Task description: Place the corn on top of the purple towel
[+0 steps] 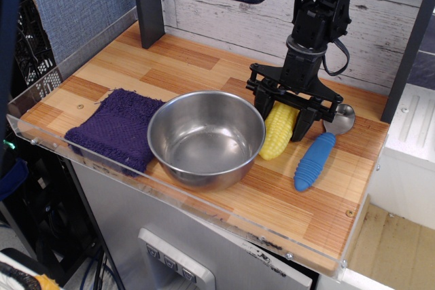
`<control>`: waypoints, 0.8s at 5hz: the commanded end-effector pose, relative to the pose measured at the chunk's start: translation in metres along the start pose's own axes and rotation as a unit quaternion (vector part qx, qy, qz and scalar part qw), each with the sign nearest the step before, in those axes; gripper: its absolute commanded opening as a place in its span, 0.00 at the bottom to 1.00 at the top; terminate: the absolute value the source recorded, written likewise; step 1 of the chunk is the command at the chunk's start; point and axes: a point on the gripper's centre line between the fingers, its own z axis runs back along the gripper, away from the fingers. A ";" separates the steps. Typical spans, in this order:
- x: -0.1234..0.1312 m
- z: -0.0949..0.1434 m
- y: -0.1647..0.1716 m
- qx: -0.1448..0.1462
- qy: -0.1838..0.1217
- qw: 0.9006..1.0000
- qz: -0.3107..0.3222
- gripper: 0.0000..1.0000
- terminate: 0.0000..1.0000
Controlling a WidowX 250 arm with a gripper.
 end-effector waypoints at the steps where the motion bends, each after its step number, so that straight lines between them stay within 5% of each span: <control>1: -0.007 0.062 0.015 -0.063 -0.139 0.988 -0.006 0.00 0.00; 2: -0.009 0.088 0.016 -0.123 -0.252 0.960 -0.020 0.00 0.00; 3: -0.015 0.109 0.022 -0.168 -0.267 0.948 -0.031 0.00 0.00; 4: -0.038 0.116 0.057 -0.175 -0.242 0.953 -0.046 0.00 0.00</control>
